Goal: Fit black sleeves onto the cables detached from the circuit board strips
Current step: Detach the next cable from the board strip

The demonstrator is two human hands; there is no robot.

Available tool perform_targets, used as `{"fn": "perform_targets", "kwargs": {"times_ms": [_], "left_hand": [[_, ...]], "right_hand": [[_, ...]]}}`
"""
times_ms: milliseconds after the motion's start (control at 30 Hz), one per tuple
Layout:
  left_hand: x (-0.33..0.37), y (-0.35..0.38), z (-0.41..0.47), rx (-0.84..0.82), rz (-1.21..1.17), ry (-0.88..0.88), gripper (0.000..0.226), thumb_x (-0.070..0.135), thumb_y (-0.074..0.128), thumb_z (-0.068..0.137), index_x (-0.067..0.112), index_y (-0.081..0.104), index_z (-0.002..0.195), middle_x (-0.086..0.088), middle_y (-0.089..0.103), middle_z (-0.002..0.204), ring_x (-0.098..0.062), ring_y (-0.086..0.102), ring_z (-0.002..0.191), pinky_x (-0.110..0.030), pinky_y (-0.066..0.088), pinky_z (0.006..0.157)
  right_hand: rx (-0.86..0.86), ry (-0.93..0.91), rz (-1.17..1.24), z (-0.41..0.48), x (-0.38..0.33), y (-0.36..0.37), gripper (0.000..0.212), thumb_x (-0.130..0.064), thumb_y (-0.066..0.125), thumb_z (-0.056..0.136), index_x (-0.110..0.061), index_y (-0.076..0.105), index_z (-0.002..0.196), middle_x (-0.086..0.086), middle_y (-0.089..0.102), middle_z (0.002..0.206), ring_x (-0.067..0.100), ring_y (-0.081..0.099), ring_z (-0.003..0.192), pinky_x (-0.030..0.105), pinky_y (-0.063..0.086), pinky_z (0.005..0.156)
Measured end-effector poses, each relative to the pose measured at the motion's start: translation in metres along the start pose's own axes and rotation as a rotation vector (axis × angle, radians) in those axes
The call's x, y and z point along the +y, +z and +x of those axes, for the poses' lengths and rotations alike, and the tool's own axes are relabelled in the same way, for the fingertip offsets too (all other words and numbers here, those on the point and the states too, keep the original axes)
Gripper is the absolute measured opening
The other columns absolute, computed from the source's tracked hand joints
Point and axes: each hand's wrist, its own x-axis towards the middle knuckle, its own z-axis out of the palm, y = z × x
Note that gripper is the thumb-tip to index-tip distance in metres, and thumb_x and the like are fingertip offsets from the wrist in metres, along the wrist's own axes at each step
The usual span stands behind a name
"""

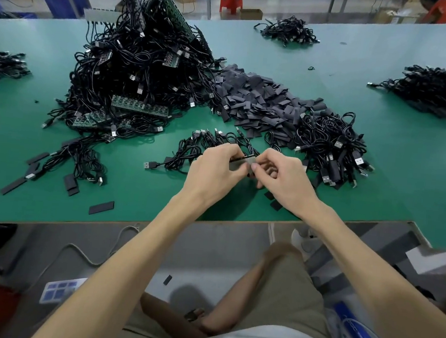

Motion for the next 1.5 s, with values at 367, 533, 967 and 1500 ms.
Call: {"fn": "perform_targets", "kwargs": {"times_ms": [367,533,967,1500], "left_hand": [[0.005,0.002,-0.005,0.024,-0.025,-0.038,0.019,0.041,0.064,0.094,0.023,0.062,0.086,0.009,0.066,0.085,-0.018,0.062,0.079,-0.034,0.047,0.066],[0.008,0.001,-0.005,0.036,-0.020,-0.055,0.019,0.040,0.064,0.093,0.022,0.062,0.087,0.008,0.066,0.086,-0.020,0.061,0.080,-0.033,0.044,0.065],[0.009,0.007,0.000,0.093,0.135,-0.015,0.019,0.034,0.058,0.101,0.017,0.057,0.092,0.004,0.061,0.094,-0.024,0.058,0.080,-0.037,0.044,0.066],[-0.022,-0.010,-0.008,0.199,0.444,-0.034,0.039,0.035,0.065,0.096,0.011,0.059,0.127,-0.011,0.049,0.135,-0.031,0.041,0.129,-0.047,0.019,0.109]], "right_hand": [[-0.015,0.015,-0.003,0.000,0.000,-0.001,0.008,-0.014,0.064,0.100,-0.008,0.062,0.095,-0.006,0.068,0.065,0.007,0.065,0.055,0.013,0.047,0.060],[-0.017,0.010,0.004,0.001,0.000,0.000,0.009,-0.014,0.065,0.100,-0.008,0.063,0.094,-0.004,0.068,0.064,0.008,0.066,0.056,0.013,0.047,0.061],[0.039,0.022,0.073,0.001,0.001,0.001,0.012,-0.015,0.064,0.101,-0.008,0.060,0.092,0.001,0.069,0.074,0.009,0.069,0.062,0.021,0.053,0.060],[0.327,-0.081,0.038,0.002,0.001,-0.004,0.010,-0.012,0.061,0.101,-0.019,0.064,0.107,0.002,0.063,0.104,0.013,0.064,0.077,0.029,0.056,0.071]]}}
